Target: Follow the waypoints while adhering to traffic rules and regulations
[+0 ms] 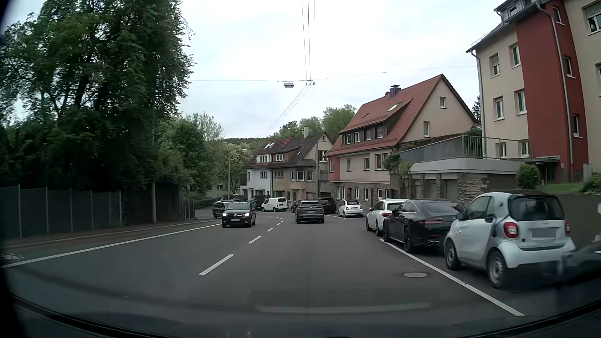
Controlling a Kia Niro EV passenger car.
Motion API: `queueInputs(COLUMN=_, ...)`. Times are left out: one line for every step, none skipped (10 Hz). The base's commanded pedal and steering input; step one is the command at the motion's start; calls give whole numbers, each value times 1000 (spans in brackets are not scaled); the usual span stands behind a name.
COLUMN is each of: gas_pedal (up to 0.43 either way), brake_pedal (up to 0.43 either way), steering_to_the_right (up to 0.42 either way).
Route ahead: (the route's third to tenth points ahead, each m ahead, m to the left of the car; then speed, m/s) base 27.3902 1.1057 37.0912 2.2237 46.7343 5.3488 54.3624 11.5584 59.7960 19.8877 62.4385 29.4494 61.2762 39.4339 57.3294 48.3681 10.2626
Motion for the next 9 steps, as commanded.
queueInputs(gas_pedal=39, brake_pedal=0, steering_to_the_right=11)
queueInputs(gas_pedal=39, brake_pedal=0, steering_to_the_right=10)
queueInputs(gas_pedal=28, brake_pedal=0, steering_to_the_right=10)
queueInputs(gas_pedal=0, brake_pedal=0, steering_to_the_right=10)
queueInputs(gas_pedal=0, brake_pedal=0, steering_to_the_right=9)
queueInputs(gas_pedal=0, brake_pedal=0, steering_to_the_right=8)
queueInputs(gas_pedal=0, brake_pedal=0, steering_to_the_right=5)
queueInputs(gas_pedal=0, brake_pedal=0, steering_to_the_right=2)
queueInputs(gas_pedal=0, brake_pedal=0, steering_to_the_right=-1)
